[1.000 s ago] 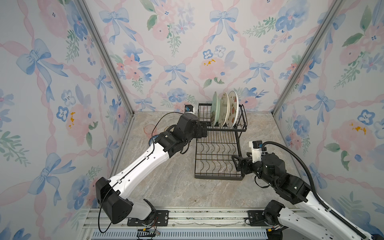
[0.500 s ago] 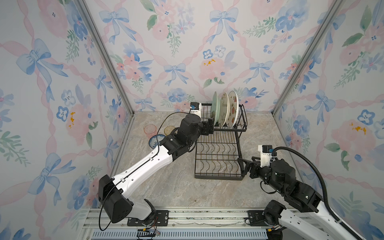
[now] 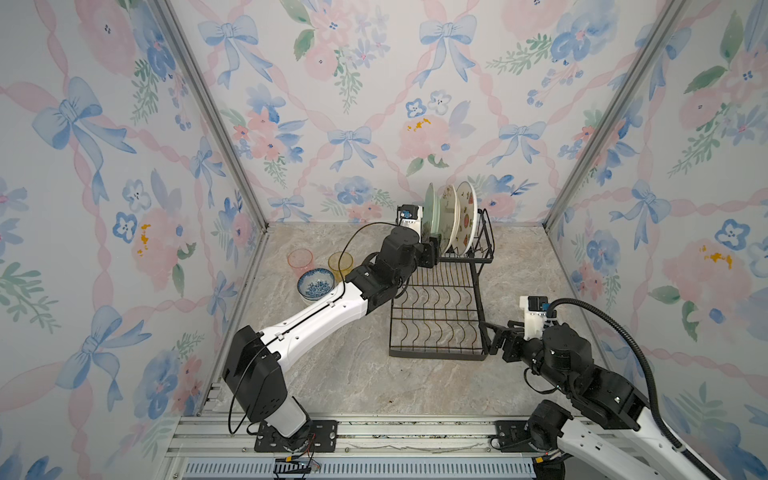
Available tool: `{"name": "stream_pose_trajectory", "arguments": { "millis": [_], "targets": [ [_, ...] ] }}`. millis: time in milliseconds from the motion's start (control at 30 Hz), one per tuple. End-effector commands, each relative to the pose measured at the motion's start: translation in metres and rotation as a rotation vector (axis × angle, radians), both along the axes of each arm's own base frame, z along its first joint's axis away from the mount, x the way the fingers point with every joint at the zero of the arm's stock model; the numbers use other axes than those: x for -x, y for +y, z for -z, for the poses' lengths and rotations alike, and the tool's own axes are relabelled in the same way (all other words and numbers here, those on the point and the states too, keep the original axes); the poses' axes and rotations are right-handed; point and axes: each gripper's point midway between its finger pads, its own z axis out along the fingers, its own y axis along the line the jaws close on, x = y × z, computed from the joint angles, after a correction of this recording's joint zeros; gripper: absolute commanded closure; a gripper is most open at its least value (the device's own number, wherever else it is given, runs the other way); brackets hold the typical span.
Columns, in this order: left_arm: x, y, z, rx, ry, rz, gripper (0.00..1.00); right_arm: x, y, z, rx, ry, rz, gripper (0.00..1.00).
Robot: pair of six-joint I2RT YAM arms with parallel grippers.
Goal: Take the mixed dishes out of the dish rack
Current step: 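Move the left gripper to the upright plates in the upper rack tier, then close the left gripper on the rim of the green plate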
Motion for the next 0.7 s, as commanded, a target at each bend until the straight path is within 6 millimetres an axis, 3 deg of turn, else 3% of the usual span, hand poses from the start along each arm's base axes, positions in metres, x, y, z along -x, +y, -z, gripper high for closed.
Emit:
{"name": "stream_pose_trajectory", "arguments": {
  "millis": [0,467,500,567,667],
  "targets": [
    [-0.007,-0.009,-0.015,0.0,-0.058,0.01,0.34,0.001,-0.008,0.011,0.011,0.03,0.036,0.03],
    [-0.029,-0.018,-0.002,-0.046,-0.088,-0.021,0.48,0.005,-0.015,0.017,0.016,0.04,0.058,0.03],
    [-0.031,-0.019,0.0,-0.046,-0.086,-0.021,0.5,0.005,-0.015,0.017,0.016,0.04,0.06,0.03],
    [-0.034,-0.02,0.002,-0.045,-0.081,-0.013,0.65,0.004,-0.016,0.017,0.017,0.04,0.063,0.03],
    [-0.039,-0.022,0.007,-0.049,-0.071,0.003,0.6,0.004,-0.016,0.018,0.017,0.043,0.066,0.03]
  ]
}}
